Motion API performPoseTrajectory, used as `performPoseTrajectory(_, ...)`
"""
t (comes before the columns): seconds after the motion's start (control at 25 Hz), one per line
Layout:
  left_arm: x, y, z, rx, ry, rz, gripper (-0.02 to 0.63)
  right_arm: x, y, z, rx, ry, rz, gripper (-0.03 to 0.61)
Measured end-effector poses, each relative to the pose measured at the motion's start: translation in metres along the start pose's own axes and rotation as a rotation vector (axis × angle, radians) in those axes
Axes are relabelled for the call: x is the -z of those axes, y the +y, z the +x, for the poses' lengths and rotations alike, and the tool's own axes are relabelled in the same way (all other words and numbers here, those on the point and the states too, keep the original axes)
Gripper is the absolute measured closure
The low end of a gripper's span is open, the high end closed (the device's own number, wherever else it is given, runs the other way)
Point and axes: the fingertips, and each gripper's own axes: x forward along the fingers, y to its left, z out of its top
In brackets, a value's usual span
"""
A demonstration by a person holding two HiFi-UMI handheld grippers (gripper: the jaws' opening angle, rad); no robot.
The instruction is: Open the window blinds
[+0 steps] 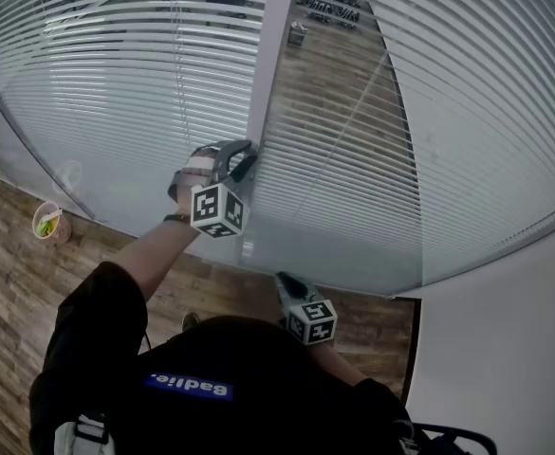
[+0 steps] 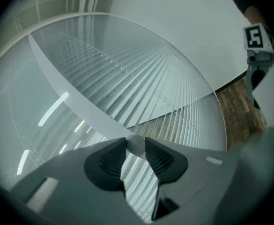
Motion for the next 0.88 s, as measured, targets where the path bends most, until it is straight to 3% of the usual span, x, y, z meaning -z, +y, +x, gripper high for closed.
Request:
performPoseTrajectory(0.32, 0.0002, -0.0024, 0.0008, 0.009, 0.007, 0.088, 0.488, 0.0001, -0.0009, 0.0004, 0.003, -0.002, -0.003, 0.545)
performPoseTrajectory(0.88, -0.0007, -0.0011, -0.0004, 0.009, 0.008, 0.104, 0.486, 0.0007, 0.0009, -0.0017, 0.006, -0.003, 0.004, 0.545)
